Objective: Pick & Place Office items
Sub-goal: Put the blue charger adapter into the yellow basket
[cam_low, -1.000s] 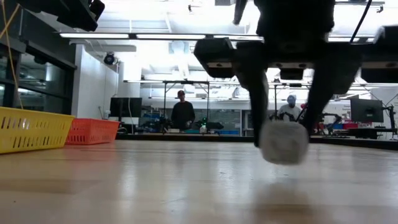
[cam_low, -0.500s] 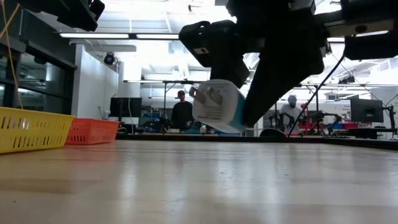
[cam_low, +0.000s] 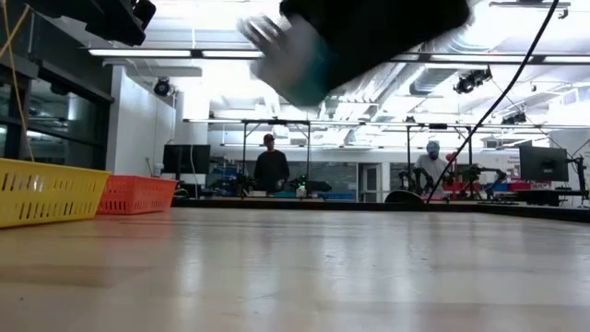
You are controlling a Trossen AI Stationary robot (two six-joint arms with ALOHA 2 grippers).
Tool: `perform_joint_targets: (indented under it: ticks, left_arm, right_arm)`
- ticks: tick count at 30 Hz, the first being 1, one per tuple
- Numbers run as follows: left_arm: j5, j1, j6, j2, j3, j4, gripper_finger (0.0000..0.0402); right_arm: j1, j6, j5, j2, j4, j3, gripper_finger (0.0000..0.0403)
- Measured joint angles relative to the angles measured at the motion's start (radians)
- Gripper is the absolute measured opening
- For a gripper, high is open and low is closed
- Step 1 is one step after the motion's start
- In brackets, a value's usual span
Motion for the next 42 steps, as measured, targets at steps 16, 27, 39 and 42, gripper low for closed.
perform_joint_targets:
  ticks: [16, 27, 39, 42]
  left_arm:
    - [-0.003, 0.004, 0.0, 0.0, 0.0, 0.189, 0.0183]
    - [-0.003, 0.004, 0.0, 0.0, 0.001, 0.393, 0.0183]
    - [-0.003, 0.005, -0.021, 0.0, 0.0, 0.417, 0.0183]
    - [-0.003, 0.005, -0.017, 0.0, 0.0, 0.415, 0.0183]
  right_arm:
    - [-0.024, 0.081, 0.089, -0.057, 0.222, 0.0, 0.0117]
    - [-0.04, 0.107, 0.212, -0.057, 0.293, 0.0, 0.0116]
    - [-0.041, 0.108, 0.24, -0.057, 0.336, 0.0, 0.0118]
    - [-0.041, 0.108, 0.242, -0.056, 0.342, 0.0, 0.0116]
